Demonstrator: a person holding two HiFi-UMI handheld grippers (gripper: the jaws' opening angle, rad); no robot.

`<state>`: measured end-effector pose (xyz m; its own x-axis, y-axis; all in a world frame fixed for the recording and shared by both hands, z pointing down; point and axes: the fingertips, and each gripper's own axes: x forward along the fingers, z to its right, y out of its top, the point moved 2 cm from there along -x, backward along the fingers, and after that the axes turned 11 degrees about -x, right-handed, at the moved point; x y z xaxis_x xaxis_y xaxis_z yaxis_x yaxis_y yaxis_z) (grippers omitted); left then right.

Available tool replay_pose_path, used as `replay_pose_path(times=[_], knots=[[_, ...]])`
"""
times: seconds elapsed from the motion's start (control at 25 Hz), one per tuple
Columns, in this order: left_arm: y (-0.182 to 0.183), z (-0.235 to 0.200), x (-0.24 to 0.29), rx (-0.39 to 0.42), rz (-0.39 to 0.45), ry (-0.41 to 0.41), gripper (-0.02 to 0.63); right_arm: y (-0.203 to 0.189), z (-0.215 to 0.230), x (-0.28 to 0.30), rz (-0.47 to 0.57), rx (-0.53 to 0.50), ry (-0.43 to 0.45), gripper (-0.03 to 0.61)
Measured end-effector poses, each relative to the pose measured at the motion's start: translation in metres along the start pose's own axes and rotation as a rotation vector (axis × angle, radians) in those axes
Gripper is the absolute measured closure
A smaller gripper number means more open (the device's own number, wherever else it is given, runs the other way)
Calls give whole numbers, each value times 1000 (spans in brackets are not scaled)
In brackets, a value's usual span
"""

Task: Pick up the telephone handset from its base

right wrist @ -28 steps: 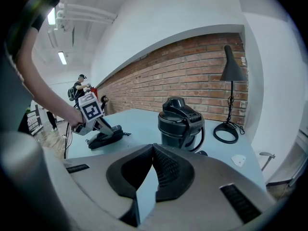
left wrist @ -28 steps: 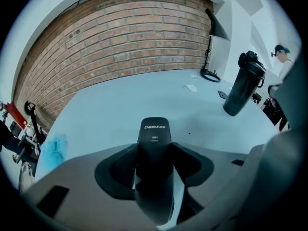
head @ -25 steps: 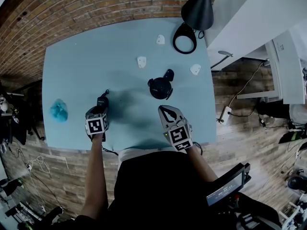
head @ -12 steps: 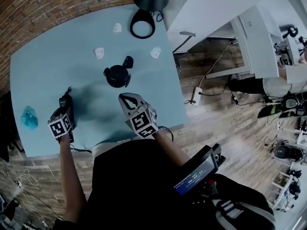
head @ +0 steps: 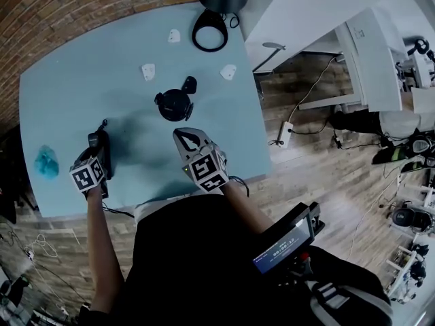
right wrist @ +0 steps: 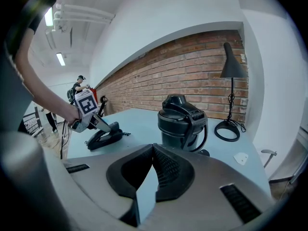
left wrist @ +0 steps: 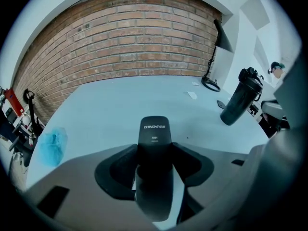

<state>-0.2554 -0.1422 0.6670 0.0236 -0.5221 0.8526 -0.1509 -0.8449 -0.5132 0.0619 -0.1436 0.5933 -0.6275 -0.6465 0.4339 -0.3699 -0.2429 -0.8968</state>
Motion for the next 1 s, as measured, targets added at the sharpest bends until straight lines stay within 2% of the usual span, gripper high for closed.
replay_pose_path(times=[0.24, 0.44, 0.72, 1.0], knots=[[13, -5, -12, -15, 31, -18, 359, 2, -8, 5, -7, 2, 19, 571], [25, -9, -17, -78, 65, -55, 359, 3, -7, 6, -11, 0, 18, 571], [35, 0, -22, -48, 83, -118, 359, 8, -8, -5, -11, -11, -33, 571], [52, 6, -39, -46, 145, -180, 359, 1, -8, -27, -41, 39, -117, 571]])
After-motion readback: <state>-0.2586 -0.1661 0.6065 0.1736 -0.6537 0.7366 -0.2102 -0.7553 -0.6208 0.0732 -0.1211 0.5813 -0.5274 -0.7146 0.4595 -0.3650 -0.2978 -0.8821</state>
